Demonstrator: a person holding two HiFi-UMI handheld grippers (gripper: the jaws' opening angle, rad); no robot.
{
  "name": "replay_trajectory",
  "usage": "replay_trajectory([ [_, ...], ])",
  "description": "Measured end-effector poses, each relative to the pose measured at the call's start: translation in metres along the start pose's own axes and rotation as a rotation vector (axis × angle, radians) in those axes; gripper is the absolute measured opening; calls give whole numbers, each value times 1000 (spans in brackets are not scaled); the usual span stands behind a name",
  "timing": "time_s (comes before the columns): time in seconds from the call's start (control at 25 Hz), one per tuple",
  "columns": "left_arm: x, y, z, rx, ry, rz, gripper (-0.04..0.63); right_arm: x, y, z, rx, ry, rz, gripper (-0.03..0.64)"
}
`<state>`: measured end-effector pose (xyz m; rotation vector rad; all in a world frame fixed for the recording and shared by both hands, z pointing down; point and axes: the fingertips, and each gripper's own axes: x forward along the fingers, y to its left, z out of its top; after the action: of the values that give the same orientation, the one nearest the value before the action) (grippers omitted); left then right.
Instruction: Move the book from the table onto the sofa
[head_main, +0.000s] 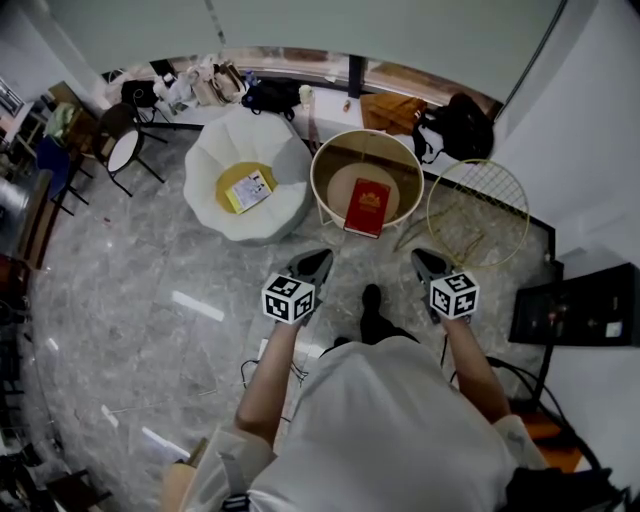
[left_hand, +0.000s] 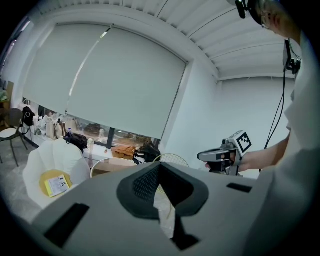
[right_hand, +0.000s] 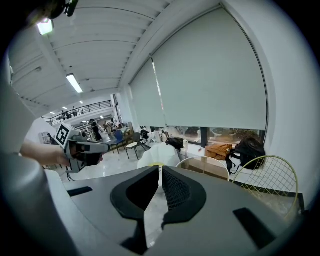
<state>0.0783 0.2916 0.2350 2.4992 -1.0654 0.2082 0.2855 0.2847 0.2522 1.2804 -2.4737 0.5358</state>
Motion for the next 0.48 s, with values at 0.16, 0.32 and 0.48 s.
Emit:
replay_trajectory([
  [0.16,9,11,2,-4,6,13,2,16,-9,5,1,8,14,43],
  [0.32,19,27,6,-13,9,32,2,40,-18,11,-9,29,39,43],
  [0.48,35,41,15,-12,13,37,2,64,-30,22,-9,41,60,43],
])
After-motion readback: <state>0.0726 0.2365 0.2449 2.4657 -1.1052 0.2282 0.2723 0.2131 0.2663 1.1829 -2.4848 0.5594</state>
